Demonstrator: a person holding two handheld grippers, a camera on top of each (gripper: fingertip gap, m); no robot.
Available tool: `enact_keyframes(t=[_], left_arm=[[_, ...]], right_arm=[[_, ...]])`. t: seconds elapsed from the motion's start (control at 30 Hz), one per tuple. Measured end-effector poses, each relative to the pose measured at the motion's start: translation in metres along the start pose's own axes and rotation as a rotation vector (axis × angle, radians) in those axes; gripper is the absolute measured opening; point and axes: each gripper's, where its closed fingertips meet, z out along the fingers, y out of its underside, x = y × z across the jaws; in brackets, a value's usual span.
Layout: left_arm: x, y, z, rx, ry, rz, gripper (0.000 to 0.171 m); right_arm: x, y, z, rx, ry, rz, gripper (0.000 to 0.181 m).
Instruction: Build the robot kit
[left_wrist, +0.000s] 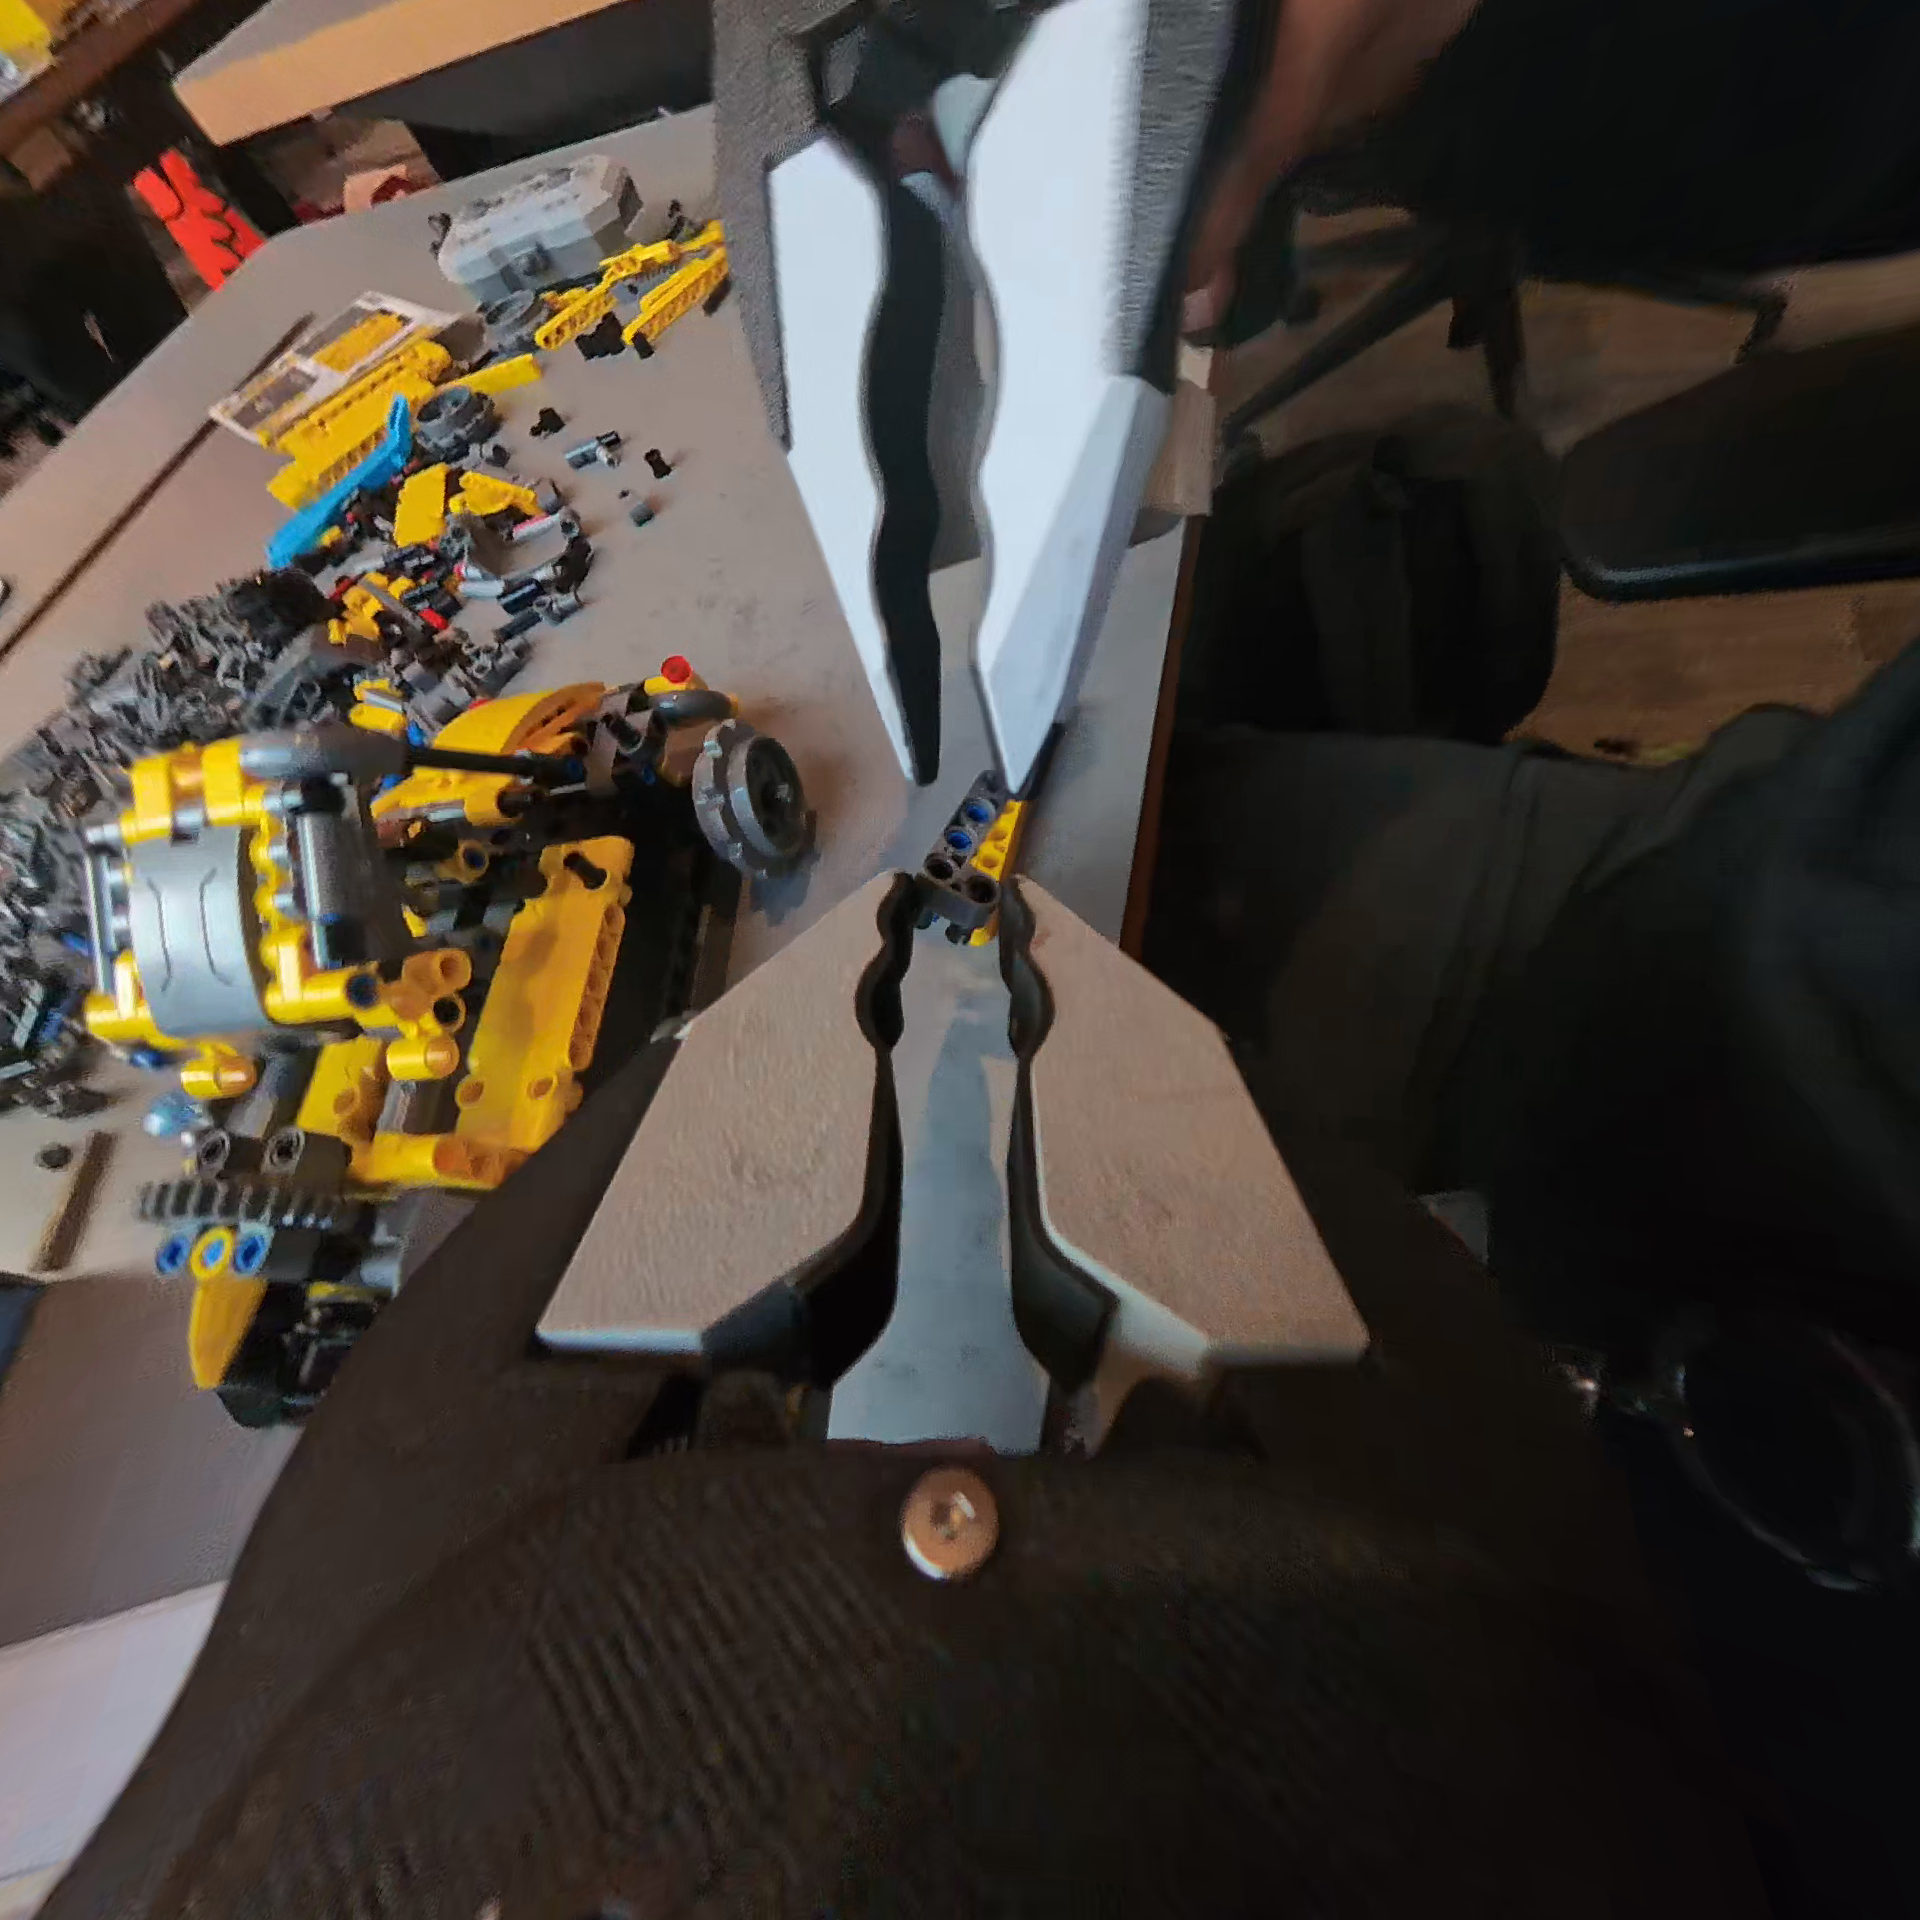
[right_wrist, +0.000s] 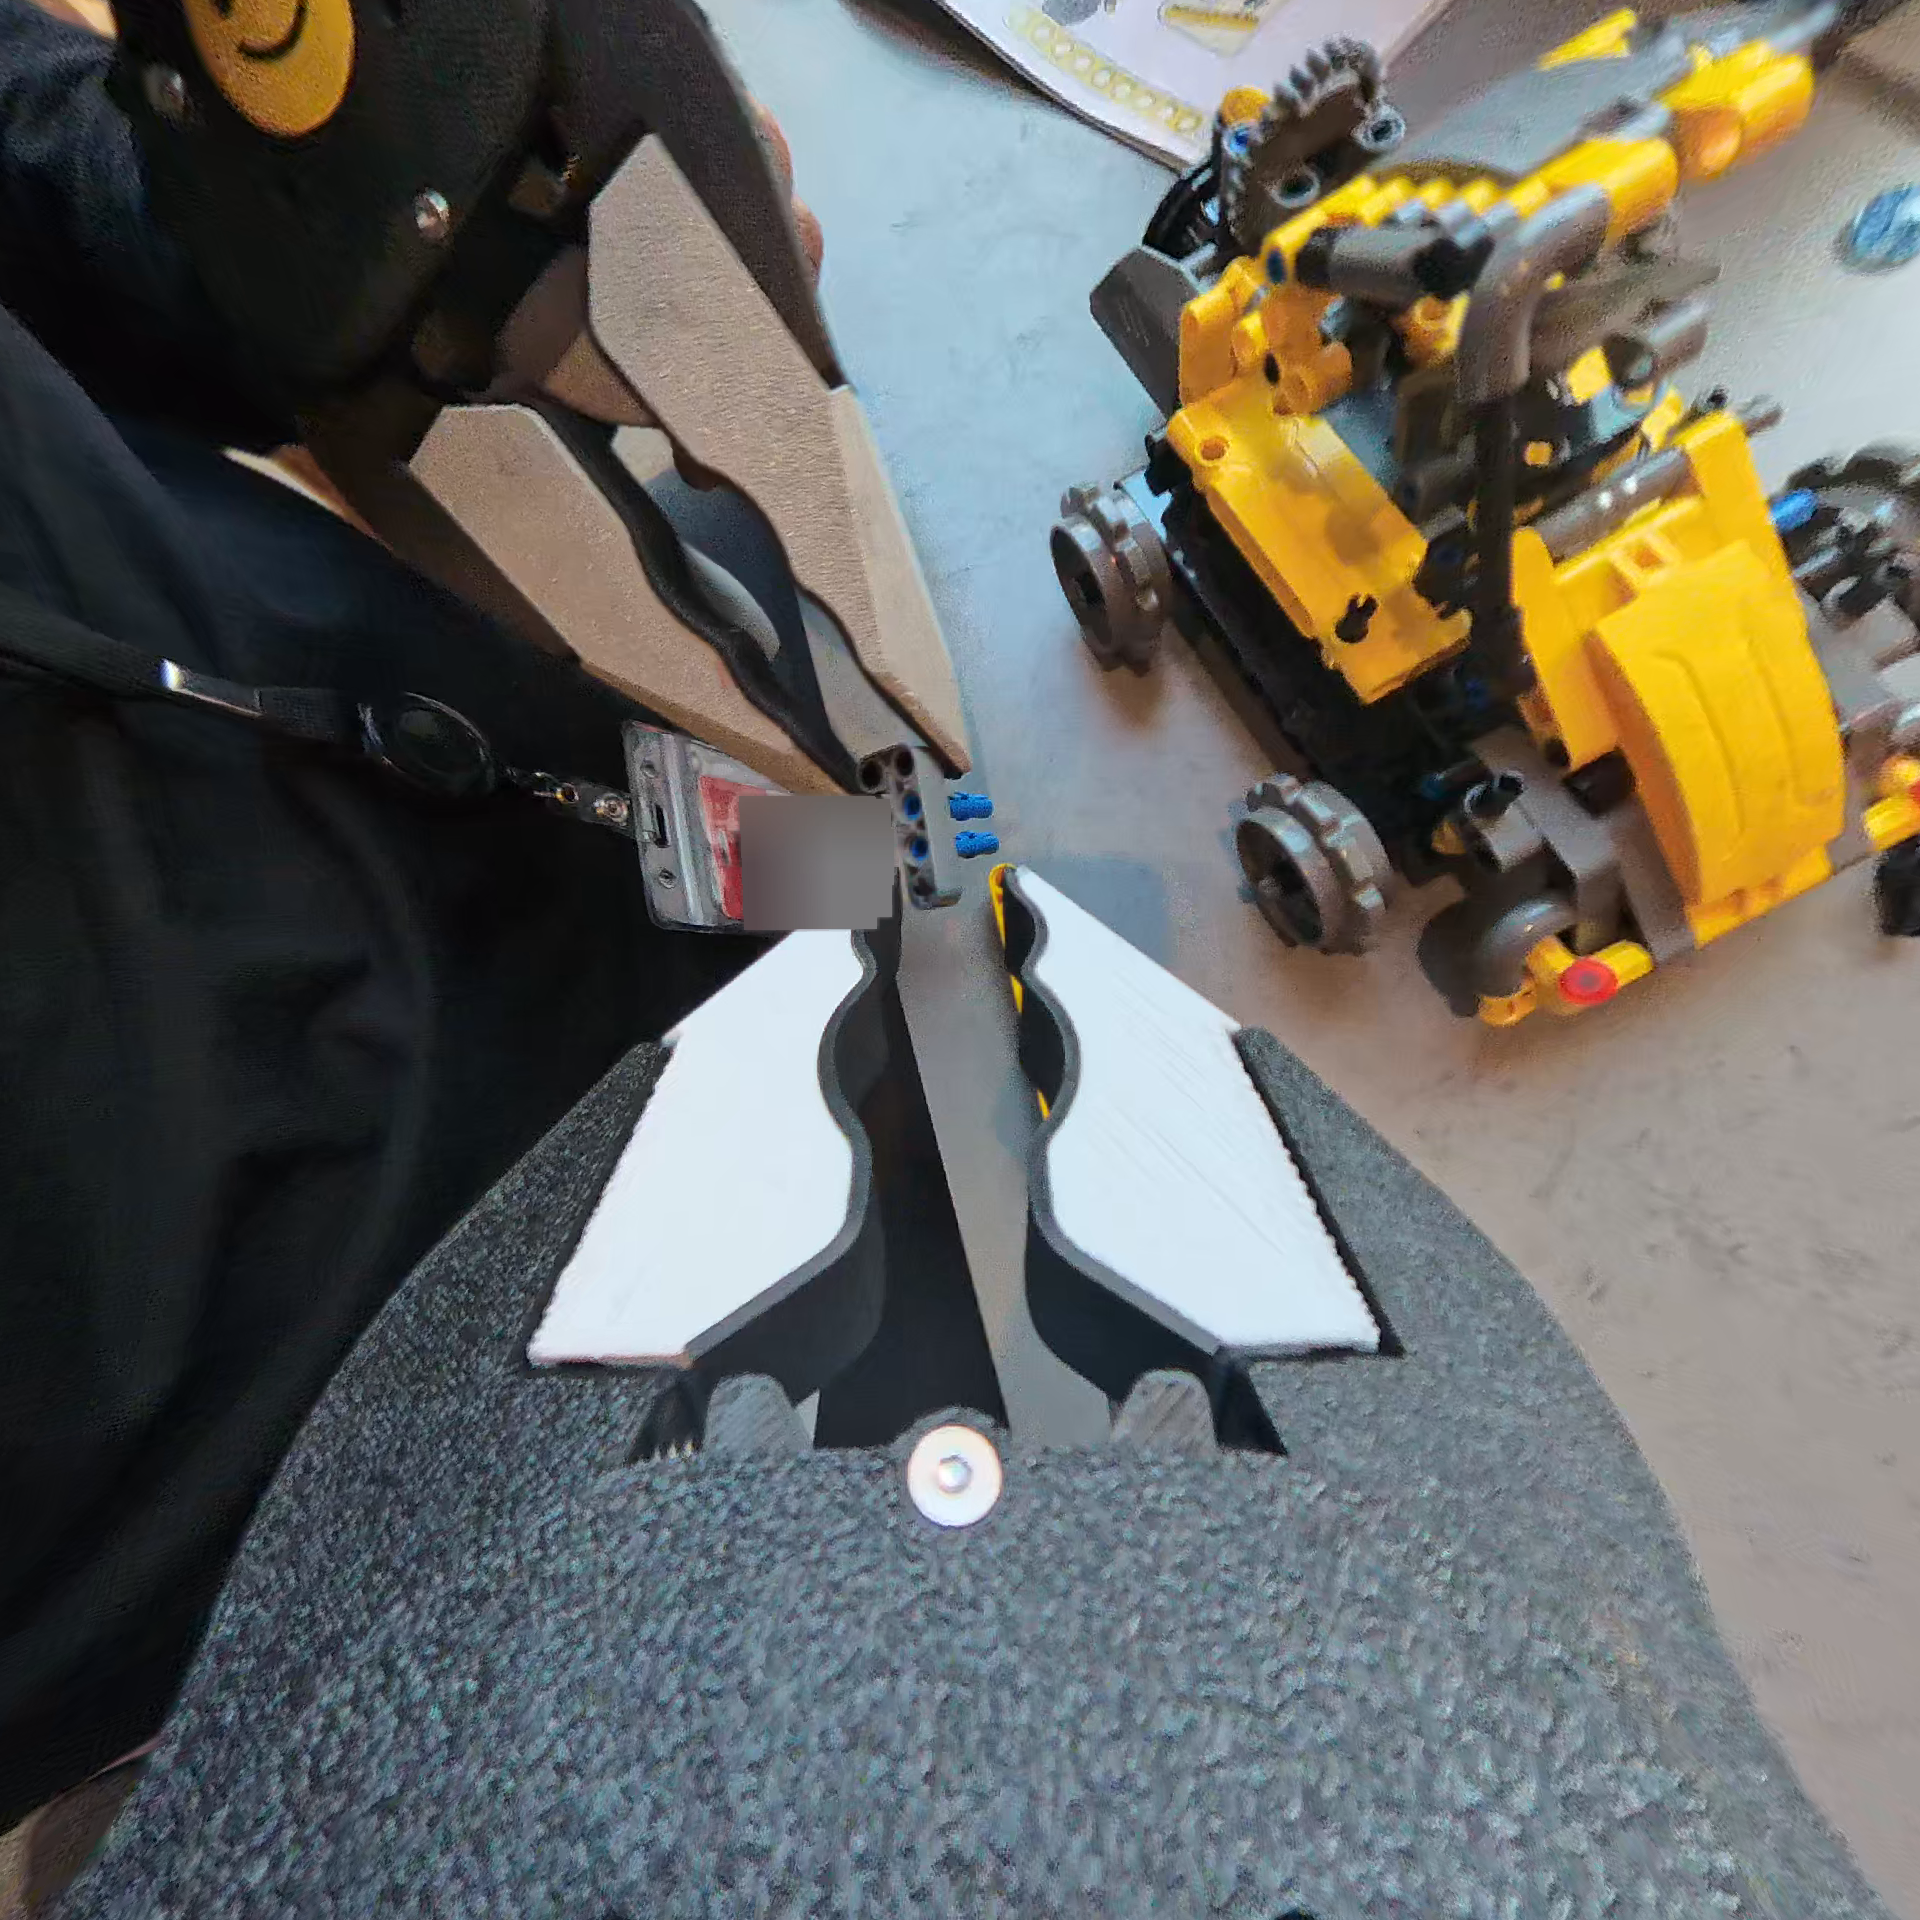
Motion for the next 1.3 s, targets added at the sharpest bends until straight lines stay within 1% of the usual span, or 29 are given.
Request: enact_keyframes(t=[0.1, 0.2, 0.3, 0.43, 0.53, 0.63, 0.9, 1.07, 1.2, 1.3], left_arm=[[-0.003, 0.001, -0.003, 0.031, 0.019, -0.115, 0.014], [-0.006, 0.002, -0.007, 0.052, 0.018, -0.181, 0.014], [-0.006, 0.001, -0.01, 0.075, 0.021, -0.214, 0.014], [-0.005, -0.001, -0.01, 0.095, 0.013, -0.214, 0.014], [-0.005, -0.004, -0.011, 0.121, 0.007, -0.222, 0.014], [-0.008, -0.005, -0.013, 0.137, -0.007, -0.235, 0.014], [-0.01, -0.006, -0.017, 0.164, -0.022, -0.222, 0.014], [-0.007, -0.008, -0.018, 0.176, -0.029, -0.179, 0.014], [-0.006, -0.011, -0.02, 0.176, -0.04, -0.129, 0.014], [-0.009, -0.012, -0.022, 0.18, -0.05, -0.124, 0.014]], right_arm=[[0.004, -0.003, 0.0, -0.004, 0.087, -0.086, 0.019], [0.003, -0.006, -0.002, 0.013, 0.12, -0.107, 0.019], [-0.003, -0.014, -0.005, 0.066, 0.129, -0.155, 0.019], [-0.007, -0.019, -0.002, 0.093, 0.141, -0.183, 0.019], [-0.007, -0.016, 0.002, 0.093, 0.164, -0.213, 0.009], [-0.007, -0.015, 0.001, 0.11, 0.164, -0.201, 0.015], [-0.003, -0.017, -0.008, 0.167, 0.181, -0.178, 0.014], [-0.011, -0.026, -0.012, 0.228, 0.169, -0.223, 0.017], [-0.014, -0.031, -0.01, 0.244, 0.167, -0.257, 0.017], [-0.013, -0.034, -0.01, 0.26, 0.169, -0.273, 0.017]])
